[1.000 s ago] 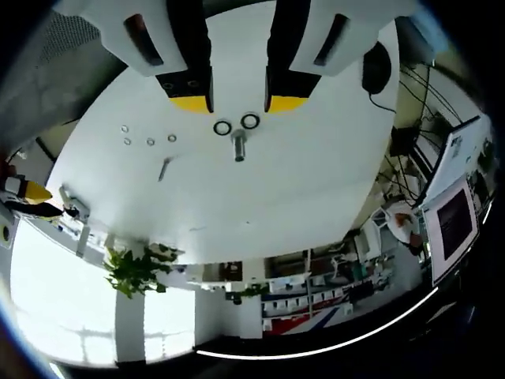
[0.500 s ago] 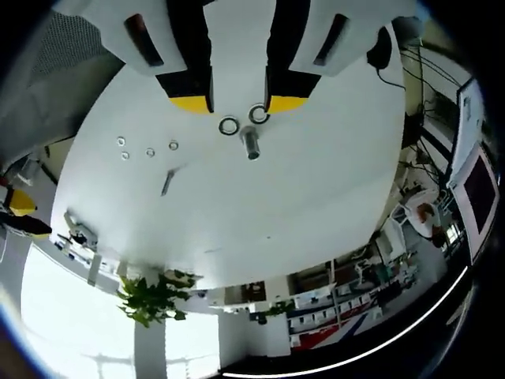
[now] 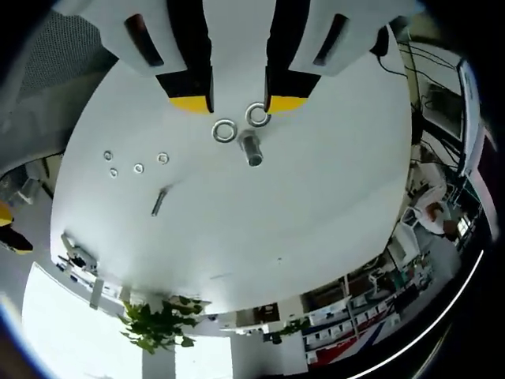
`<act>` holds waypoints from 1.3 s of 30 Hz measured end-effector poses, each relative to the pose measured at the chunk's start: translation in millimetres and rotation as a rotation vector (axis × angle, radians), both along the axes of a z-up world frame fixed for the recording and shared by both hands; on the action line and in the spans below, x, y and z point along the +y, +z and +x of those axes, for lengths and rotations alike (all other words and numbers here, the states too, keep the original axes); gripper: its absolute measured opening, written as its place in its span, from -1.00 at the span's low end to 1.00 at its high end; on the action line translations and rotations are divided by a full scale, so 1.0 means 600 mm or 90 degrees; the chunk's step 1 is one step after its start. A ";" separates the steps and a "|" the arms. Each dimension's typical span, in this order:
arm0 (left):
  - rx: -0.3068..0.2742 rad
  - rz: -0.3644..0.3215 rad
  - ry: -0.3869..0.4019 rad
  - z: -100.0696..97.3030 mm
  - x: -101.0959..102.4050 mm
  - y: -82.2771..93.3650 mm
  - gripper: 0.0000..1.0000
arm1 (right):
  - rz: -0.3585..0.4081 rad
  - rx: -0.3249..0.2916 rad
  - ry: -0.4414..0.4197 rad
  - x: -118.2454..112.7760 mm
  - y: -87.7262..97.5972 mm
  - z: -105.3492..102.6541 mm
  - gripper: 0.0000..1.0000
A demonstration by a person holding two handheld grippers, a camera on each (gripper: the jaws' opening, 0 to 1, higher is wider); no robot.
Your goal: Place the washer onto the threaded stud by aligning its center hole with the stud, sliding it down to the base, and recovering from edge contact or off-axis alignment until the washer reaches the visible bottom stop.
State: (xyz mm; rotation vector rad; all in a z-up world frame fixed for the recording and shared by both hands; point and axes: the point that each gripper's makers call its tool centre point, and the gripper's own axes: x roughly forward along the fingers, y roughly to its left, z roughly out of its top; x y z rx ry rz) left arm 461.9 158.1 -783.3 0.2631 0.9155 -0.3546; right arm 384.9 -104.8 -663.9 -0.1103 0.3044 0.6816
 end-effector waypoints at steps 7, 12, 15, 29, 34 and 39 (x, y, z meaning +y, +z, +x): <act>0.028 0.022 -0.013 0.010 0.003 -0.018 -0.53 | 0.002 0.004 -0.001 -0.001 -0.002 0.000 -0.25; 0.051 0.033 -0.014 0.011 0.012 -0.034 -0.53 | 0.000 0.005 -0.001 -0.001 -0.003 0.000 -0.25; 0.062 0.052 -0.029 0.007 0.014 -0.042 -0.53 | 0.000 0.005 -0.006 -0.003 -0.003 0.001 -0.25; 0.138 0.080 -0.060 0.005 0.021 -0.091 -0.55 | -0.004 0.009 -0.005 -0.004 -0.007 0.003 -0.26; 0.149 0.095 -0.062 0.026 0.023 -0.107 -0.57 | -0.005 0.012 -0.007 -0.006 -0.009 0.003 -0.26; 0.152 0.106 -0.060 0.040 0.016 -0.113 -0.59 | -0.010 0.015 -0.004 -0.004 -0.012 0.002 -0.26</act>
